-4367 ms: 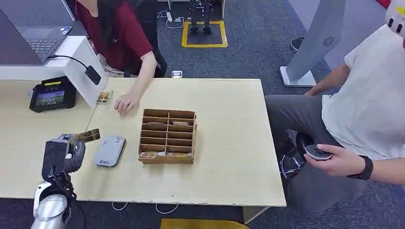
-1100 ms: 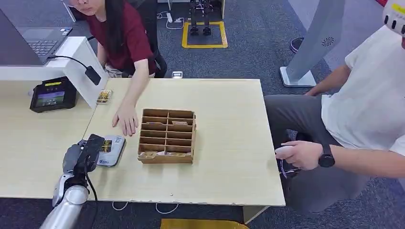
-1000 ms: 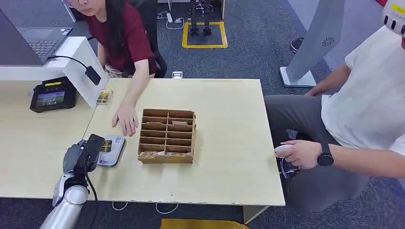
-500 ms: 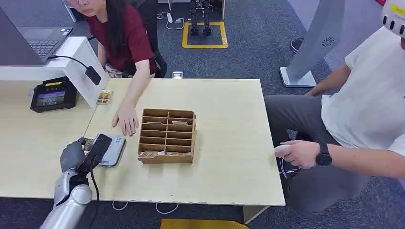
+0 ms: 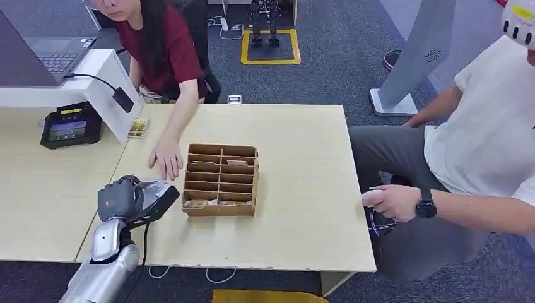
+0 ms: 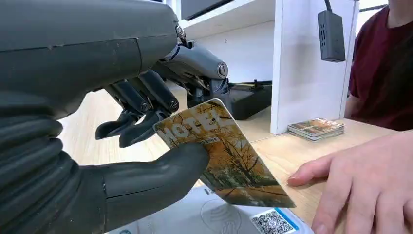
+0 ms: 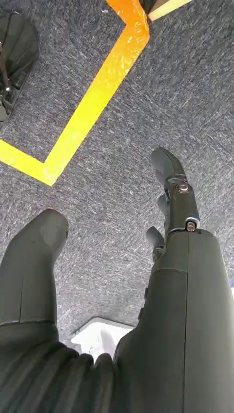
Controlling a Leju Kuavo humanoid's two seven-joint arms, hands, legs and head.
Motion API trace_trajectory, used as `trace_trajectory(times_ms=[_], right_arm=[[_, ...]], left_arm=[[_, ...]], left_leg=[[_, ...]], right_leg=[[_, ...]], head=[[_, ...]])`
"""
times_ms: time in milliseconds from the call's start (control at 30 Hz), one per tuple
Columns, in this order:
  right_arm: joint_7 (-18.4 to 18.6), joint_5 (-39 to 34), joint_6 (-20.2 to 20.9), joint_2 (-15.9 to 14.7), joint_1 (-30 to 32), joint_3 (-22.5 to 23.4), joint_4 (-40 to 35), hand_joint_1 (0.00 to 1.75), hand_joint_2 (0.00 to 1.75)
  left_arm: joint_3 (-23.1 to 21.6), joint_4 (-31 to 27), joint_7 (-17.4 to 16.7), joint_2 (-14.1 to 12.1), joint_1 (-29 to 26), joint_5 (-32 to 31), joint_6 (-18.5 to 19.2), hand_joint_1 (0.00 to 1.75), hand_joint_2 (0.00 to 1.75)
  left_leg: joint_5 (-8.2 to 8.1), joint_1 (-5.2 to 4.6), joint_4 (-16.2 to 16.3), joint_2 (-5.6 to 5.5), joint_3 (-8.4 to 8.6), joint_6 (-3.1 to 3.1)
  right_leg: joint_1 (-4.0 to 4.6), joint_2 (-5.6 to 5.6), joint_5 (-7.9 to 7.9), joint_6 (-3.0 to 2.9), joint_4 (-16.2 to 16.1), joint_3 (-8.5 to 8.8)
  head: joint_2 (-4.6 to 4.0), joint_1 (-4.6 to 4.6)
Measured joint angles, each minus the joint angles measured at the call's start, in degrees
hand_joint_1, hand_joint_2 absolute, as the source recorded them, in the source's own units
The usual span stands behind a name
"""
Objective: Pass the card to the sensor for recognition and then transmit it.
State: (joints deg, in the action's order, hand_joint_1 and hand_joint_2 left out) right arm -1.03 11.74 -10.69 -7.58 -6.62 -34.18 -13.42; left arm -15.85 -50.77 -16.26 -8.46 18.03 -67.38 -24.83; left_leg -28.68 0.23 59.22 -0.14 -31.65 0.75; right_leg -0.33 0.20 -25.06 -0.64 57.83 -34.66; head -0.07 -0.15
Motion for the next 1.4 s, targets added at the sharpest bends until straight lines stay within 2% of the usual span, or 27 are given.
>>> trace_trajectory(times_ms=[567, 633, 733, 800, 833, 933, 1233, 1400], right_arm=[[0.3, 0.7, 0.3, 0.0, 0.0, 0.0, 0.0, 0.0, 1.75], [0.2, 0.8, 0.2, 0.0, 0.0, 0.0, 0.0, 0.0, 1.75], [-0.3, 1.1, -0.3, 0.0, 0.1, 0.2, 0.0, 0.0, 1.75], [-0.7, 1.2, -0.7, 0.0, 0.3, 0.2, 0.0, 0.0, 1.75], [-0.9, 1.2, -0.7, 0.0, 0.5, 0.3, 0.0, 0.0, 1.75], [-1.2, 1.2, -0.8, 0.0, 0.9, 0.3, 0.0, 0.0, 1.75], [-1.5, 1.8, -0.9, 0.0, 1.3, 1.1, 0.0, 0.0, 1.75], [-1.5, 1.9, -0.9, 0.0, 1.4, 1.5, 0.0, 0.0, 1.75]], left_arm=[[0.0, 1.1, 1.6, 0.8, 0.1, -1.1, 0.1, 1.75, 1.75], [0.2, 1.1, 4.6, 1.0, 0.1, 3.4, 0.0, 1.75, 1.75], [2.2, -1.2, 12.2, 1.5, -0.8, 18.7, 2.9, 1.75, 1.75], [4.1, -4.4, 16.0, 1.6, -2.3, 29.0, 4.5, 1.75, 1.75], [5.0, -6.0, 17.0, 1.7, -3.1, 32.2, 4.6, 1.75, 1.75], [6.8, -9.4, 17.8, 1.7, -4.5, 34.5, 5.0, 1.75, 1.75], [10.5, -18.0, 22.0, 1.5, -7.0, 44.7, 3.3, 1.75, 1.75], [11.5, -21.2, 22.7, 1.1, -7.6, 45.8, 3.2, 1.75, 1.75]], left_leg=[[0.1, 0.0, 0.0, -0.02, 0.0, -0.14], [0.1, 0.0, 0.0, -0.02, -0.01, -0.14], [0.1, 0.01, 0.0, -0.02, -0.01, -0.15], [0.1, 0.01, 0.0, 0.02, -0.02, -0.15], [0.1, 0.01, 0.0, 0.03, -0.05, -0.15], [0.12, 0.01, 0.0, -0.04, -0.2, -0.14], [0.12, 0.01, 0.0, -0.04, -0.27, -0.14], [0.12, 0.01, 0.0, -0.03, -0.29, -0.14]], right_leg=[[0.0, -0.01, 0.04, -0.05, 0.1, -0.02], [0.0, -0.01, 0.04, -0.06, 0.1, -0.02], [0.0, 0.0, 0.04, -0.06, 0.1, -0.03], [0.0, 0.04, 0.04, -0.06, 0.1, -0.09], [0.0, 0.05, 0.05, -0.07, 0.1, -0.15], [0.0, -0.02, 0.05, -0.08, 0.1, -0.25], [0.0, -0.01, 0.05, -0.08, 0.1, -0.32], [0.0, -0.01, 0.05, -0.08, 0.1, -0.33]], head=[[0.0, 0.0], [0.0, 0.0], [0.0, 0.0], [0.0, 0.02], [0.0, 0.02], [0.0, 0.0], [0.0, 0.0], [0.0, 0.0]])
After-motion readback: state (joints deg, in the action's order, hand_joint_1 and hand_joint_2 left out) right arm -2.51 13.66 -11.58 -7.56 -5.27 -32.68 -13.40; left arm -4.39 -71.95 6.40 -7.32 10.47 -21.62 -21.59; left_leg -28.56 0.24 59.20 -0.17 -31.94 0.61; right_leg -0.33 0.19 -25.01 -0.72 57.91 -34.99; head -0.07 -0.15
